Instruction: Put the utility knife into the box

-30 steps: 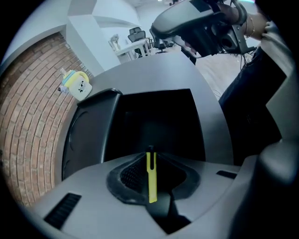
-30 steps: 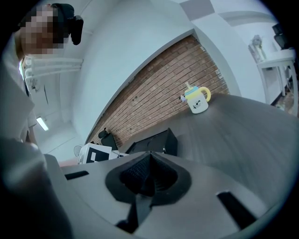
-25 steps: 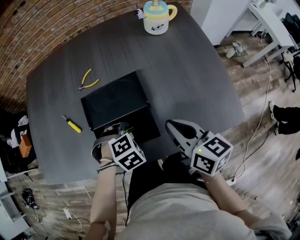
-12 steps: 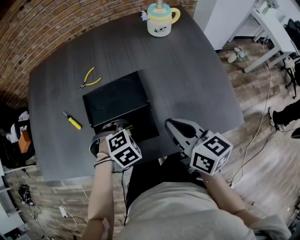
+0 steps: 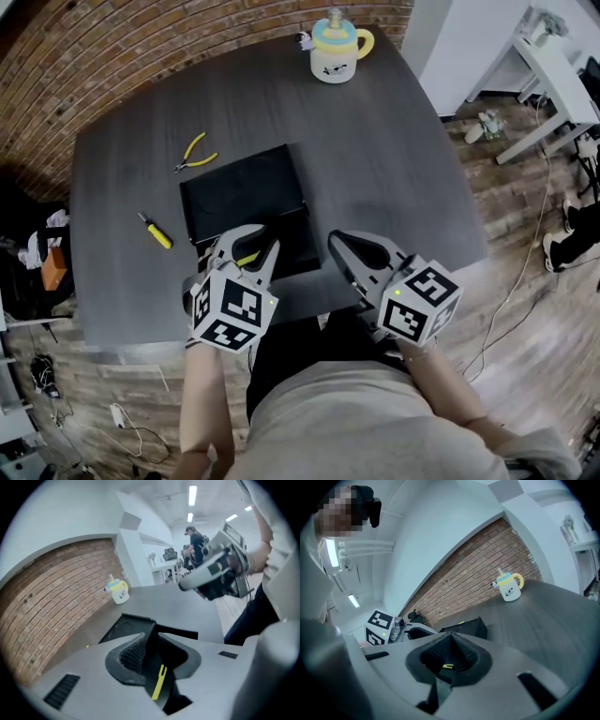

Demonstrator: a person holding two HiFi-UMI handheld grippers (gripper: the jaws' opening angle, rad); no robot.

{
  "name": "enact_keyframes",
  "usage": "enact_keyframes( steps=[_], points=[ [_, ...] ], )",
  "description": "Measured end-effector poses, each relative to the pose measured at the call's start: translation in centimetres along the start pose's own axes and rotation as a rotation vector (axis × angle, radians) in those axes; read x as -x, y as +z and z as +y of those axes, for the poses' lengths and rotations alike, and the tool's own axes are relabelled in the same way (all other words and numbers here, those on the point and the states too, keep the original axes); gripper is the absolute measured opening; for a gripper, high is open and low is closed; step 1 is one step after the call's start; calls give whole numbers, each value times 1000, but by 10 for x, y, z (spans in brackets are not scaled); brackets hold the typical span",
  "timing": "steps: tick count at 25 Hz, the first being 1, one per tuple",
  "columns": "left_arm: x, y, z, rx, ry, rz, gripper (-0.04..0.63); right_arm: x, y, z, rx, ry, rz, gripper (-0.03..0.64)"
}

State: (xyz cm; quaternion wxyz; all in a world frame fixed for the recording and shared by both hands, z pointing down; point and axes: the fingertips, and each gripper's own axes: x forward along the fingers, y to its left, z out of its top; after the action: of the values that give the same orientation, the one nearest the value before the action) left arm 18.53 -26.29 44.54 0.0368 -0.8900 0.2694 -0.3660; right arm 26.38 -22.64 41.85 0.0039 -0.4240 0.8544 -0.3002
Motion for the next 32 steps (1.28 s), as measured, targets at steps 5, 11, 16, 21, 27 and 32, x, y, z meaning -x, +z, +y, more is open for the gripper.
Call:
enact_keyframes(
  steps=[5, 11, 16, 21, 27, 32],
  points=[
    [43, 34, 22, 337, 70, -291, 66, 0, 12, 10, 28, 49, -26, 5],
    [71, 24, 33, 542, 120, -384, 38, -1, 32, 17, 5, 86, -91, 5],
    [78, -11, 36, 635, 190, -277, 32, -19, 21, 22, 55, 110, -29, 5],
    [92, -29, 40, 756, 254, -346, 25, -29, 14, 41, 108, 131, 22, 5],
    [101, -24, 31, 766, 268, -407, 23, -37, 11, 62, 184, 175, 61, 5],
    [105, -36, 34, 780, 302, -373, 23, -45, 5, 64, 210, 177, 118, 5]
  ],
)
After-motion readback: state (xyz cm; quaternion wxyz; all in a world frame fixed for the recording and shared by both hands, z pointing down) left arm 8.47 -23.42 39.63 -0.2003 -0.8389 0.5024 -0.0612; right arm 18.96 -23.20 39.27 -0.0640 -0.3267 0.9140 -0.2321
